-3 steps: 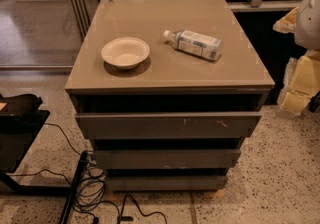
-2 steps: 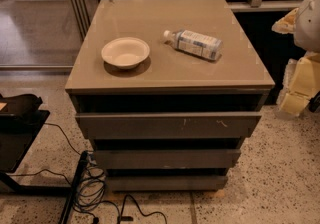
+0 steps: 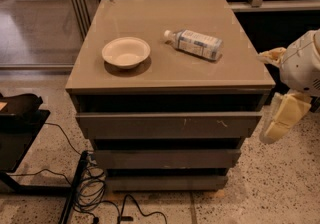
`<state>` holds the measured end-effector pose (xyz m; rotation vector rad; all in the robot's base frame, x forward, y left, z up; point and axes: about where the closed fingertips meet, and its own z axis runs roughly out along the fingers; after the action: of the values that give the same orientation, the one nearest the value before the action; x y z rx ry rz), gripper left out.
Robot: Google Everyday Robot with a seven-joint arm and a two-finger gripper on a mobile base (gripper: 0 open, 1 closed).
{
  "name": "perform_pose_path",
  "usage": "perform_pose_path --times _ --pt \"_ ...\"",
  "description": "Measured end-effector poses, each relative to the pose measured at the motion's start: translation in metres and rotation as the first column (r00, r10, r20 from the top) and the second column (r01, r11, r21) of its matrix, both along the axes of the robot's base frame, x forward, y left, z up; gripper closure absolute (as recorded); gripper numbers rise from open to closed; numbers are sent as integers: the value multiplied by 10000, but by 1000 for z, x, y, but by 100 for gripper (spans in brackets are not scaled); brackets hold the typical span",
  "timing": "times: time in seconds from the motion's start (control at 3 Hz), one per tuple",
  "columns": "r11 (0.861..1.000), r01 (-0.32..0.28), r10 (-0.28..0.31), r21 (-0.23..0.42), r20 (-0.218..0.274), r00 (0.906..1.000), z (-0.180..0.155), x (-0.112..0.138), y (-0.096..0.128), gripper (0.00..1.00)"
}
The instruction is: Open top drawer
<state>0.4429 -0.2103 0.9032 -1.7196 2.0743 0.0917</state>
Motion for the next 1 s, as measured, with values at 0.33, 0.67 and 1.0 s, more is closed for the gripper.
perform_pose_path --times 0.33,0.67,1.0 --pt "9973 -389 380 620 148 9992 -45 6 9 0" --pt "9973 -389 381 618 144 9992 -45 6 9 0" --pt "9975 -472 473 518 -3 9989 -44 2 15 0"
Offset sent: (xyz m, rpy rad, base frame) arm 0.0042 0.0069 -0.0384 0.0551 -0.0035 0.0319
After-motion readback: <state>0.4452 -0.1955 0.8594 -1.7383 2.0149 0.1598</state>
